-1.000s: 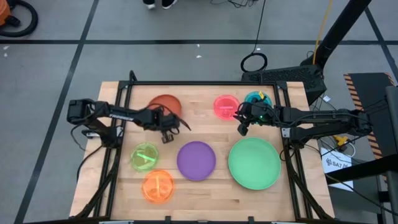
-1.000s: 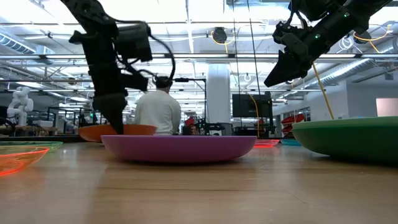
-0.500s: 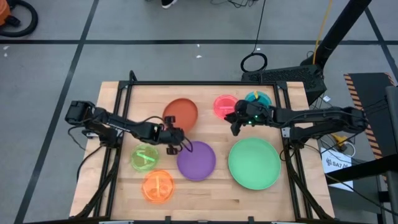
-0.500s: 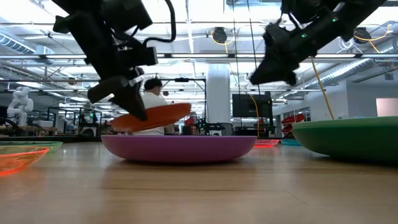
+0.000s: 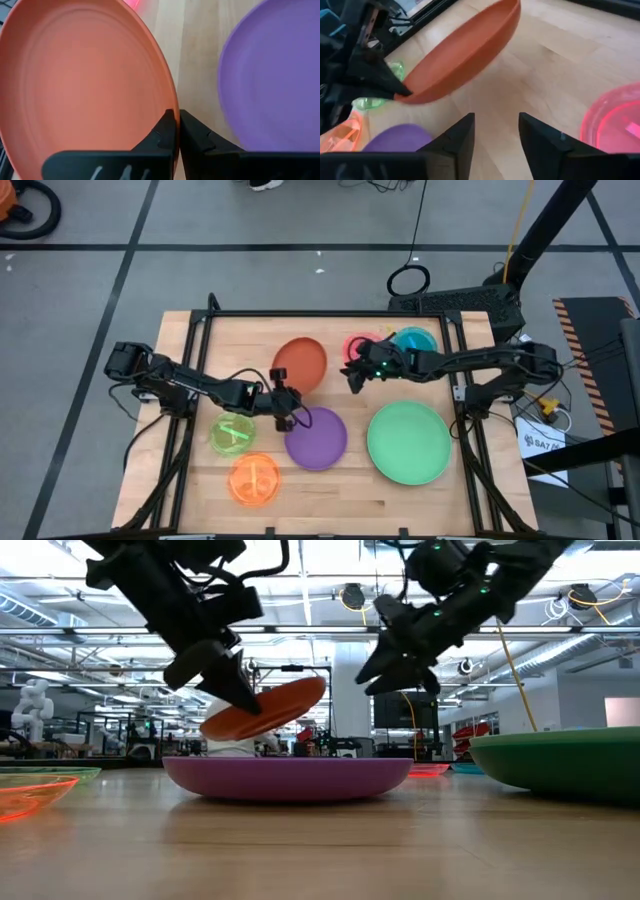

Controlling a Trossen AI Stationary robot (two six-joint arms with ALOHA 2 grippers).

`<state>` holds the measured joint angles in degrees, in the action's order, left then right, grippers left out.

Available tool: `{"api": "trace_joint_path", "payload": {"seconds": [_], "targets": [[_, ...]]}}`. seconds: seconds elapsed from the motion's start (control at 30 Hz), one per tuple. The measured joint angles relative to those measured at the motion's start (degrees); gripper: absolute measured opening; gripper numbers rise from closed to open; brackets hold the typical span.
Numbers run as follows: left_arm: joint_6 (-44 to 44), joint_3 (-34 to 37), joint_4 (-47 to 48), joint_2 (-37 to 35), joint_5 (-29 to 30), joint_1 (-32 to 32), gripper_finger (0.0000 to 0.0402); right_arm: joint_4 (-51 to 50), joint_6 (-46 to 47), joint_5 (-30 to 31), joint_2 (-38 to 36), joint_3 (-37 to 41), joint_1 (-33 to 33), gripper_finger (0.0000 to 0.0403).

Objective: Stack plastic plates
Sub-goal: Stack the orange plate on top of the light green plate

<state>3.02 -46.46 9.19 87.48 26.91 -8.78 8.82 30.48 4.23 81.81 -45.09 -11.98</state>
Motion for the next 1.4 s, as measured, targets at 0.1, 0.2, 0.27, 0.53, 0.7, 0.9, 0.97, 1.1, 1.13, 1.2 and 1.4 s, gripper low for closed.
{"api": "trace_joint_path", "payload": {"seconds": [0.1, 0.2, 0.27, 0.53, 0.7, 0.9, 0.97, 1.1, 1.13, 1.2, 1.4], "targets": [[0.12, 0.00, -0.90, -0.02, -1.07, -0.28, 0.0010, 0.02, -11.97, 0.01, 1.81, -3.01, 0.00, 0.0156], [1.01, 0.00, -0.78, -0.02, -1.59, -1.18, 0.0010, -1.03, -28.46, -0.01, 1.87, -4.10, 1.23, 0.0154], [1.58, 0.00, -0.78, -0.02, -3.26, -2.00, 0.0010, -1.70, -35.89, 0.14, 1.63, -4.09, 2.24, 0.0150], [-0.43, 0.00, 0.37, -0.02, -5.89, -2.97, 0.0010, 0.40, -49.27, 0.06, -0.89, -4.08, 7.29, 0.0136], [0.05, -2.57, 2.54, -0.02, -6.99, -2.97, 0.0010, 2.75, -53.48, 0.14, -1.32, -4.08, 10.64, 0.0135], [4.21, -8.41, 9.34, -0.02, -8.02, -2.72, 0.0010, 0.03, -55.52, 0.16, -1.32, -7.63, 13.94, 0.0135], [4.41, -9.54, 10.24, -0.02, -9.06, -2.43, 0.0010, -2.88, -56.35, 0.23, -1.32, -9.38, 15.05, 0.0134], [3.74, -10.80, 11.52, -0.02, -11.83, -2.10, 0.0010, -6.72, -56.74, 0.39, -1.32, -11.75, 16.87, 0.0134], [3.55, -10.86, 11.36, -0.02, -11.90, -2.12, 0.0010, -7.08, -56.77, 0.39, -1.32, -11.97, 17.23, 0.0134], [2.81, -10.86, 11.69, -0.02, -12.04, -2.12, 0.0010, -7.48, -56.94, 0.41, -1.34, -12.01, 17.78, 0.0134], [-0.75, -10.86, 10.60, -0.02, -12.14, -2.15, 0.0010, -9.49, -56.87, 1.48, -0.05, -12.06, 18.57, 0.0134]]}}
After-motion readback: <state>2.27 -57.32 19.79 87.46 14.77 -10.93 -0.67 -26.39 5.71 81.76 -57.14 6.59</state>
